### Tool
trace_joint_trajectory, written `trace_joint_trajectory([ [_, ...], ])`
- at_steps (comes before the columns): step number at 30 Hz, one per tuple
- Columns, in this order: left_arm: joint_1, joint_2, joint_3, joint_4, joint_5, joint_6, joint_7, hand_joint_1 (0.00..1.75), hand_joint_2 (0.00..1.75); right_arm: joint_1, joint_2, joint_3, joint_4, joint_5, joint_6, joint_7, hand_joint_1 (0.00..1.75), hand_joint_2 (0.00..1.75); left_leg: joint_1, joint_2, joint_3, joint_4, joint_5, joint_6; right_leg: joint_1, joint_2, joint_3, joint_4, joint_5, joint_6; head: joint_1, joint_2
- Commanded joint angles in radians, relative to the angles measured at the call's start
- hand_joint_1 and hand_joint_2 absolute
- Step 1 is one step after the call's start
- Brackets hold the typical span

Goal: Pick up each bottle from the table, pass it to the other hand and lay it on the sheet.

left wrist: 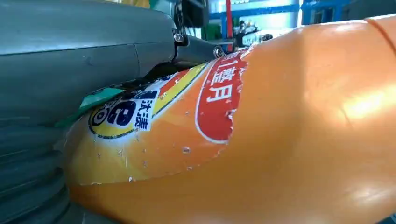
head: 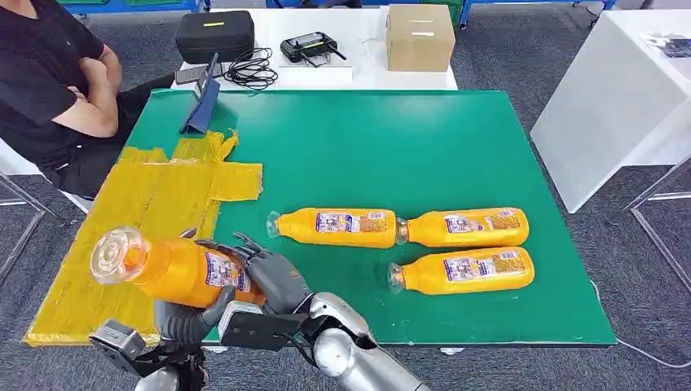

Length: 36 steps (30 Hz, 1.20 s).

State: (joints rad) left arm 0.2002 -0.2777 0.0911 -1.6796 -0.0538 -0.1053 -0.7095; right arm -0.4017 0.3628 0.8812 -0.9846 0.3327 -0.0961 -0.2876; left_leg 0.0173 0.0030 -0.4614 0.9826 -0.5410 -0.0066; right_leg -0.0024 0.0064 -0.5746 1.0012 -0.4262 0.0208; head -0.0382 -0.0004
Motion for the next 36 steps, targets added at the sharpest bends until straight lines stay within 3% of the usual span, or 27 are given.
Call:
trace_joint_trajectory([
  [1, 0.013, 0.01, 0.07, -0.012, 0.0, 0.014, 0.011, 1.75, 1.75, -0.08, -0.014, 0.048, 0.05, -0.008, -0.014, -0.005, 0.0, 1.75, 0.001, 0.002, 0.002, -0.002, 0.0, 0.001, 0.001, 0.002, 0.002, -0.003, 0.001, 0.0, 0.0, 0.0],
  [28, 0.013, 0.01, 0.07, -0.012, 0.0, 0.014, 0.011, 1.75, 1.75, -0.08, -0.014, 0.048, 0.05, -0.008, -0.014, -0.005, 0.0, 1.75, 0.0, -0.001, 0.002, -0.002, 0.001, 0.001, 0.001, -0.001, 0.001, -0.003, 0.001, 0.0, 0.0, 0.0],
  [29, -0.055, 0.136, 0.104, 0.056, -0.126, 0.14, 0.137, 1.75, 1.75, -0.051, -0.126, -0.006, -0.033, 0.118, -0.139, 0.121, 0.0, 1.75, 0.0, -0.001, 0.002, -0.002, 0.0, 0.001, 0.001, 0.0, 0.001, -0.002, 0.0, 0.0, 0.0, 0.0],
  [30, -0.26, 0.193, -0.066, 0.43, -0.503, 0.517, 0.514, 1.75, 1.75, 0.002, -0.391, -0.069, -0.269, 0.045, -0.21, 0.1, 0.0, 1.75, 0.001, -0.001, 0.003, -0.003, 0.001, 0.001, 0.001, -0.001, 0.002, -0.003, 0.001, 0.0, 0.0, 0.0],
  [31, -0.385, 0.223, -0.138, 0.578, -1.005, 0.803, 0.625, 1.75, 1.75, 0.055, -0.522, -0.236, -0.339, -0.005, -0.073, -0.016, 0.0, 1.75, 0.001, -0.014, 0.002, -0.005, 0.004, 0.001, 0.001, -0.013, 0.007, -0.006, 0.001, 0.0, 0.0, 0.0],
  [32, -0.417, 0.231, -0.157, 0.611, -1.382, 0.803, 0.639, 1.75, 1.75, 0.08, -0.528, -0.335, -0.341, 0.022, -0.002, -0.067, 0.0, 1.75, 0.0, -0.034, 0.002, -0.009, 0.011, 0.003, 0.001, -0.034, 0.014, -0.014, 0.002, 0.002, -0.001, 0.0],
  [34, -0.423, 0.227, -0.156, 0.616, -1.511, 0.803, 0.636, 1.75, 1.75, 0.088, -0.521, -0.369, -0.341, 0.041, 0.023, -0.081, 0.0, 1.75, -0.004, -0.039, 0.014, -0.004, 0.01, 0.003, 0.003, -0.038, 0.002, -0.013, 0.0, 0.003, -0.002, 0.0],
  [36, -0.387, 0.225, -0.167, 0.583, -1.517, 0.803, 0.641, 1.75, 1.75, 0.092, -0.466, -0.347, -0.346, 0.086, 0.012, -0.047, 0.0, 1.75, -0.008, -0.035, 0.007, -0.002, 0.012, 0.01, 0.0, -0.036, 0.01, -0.009, 0.004, 0.003, 0.0, 0.0],
])
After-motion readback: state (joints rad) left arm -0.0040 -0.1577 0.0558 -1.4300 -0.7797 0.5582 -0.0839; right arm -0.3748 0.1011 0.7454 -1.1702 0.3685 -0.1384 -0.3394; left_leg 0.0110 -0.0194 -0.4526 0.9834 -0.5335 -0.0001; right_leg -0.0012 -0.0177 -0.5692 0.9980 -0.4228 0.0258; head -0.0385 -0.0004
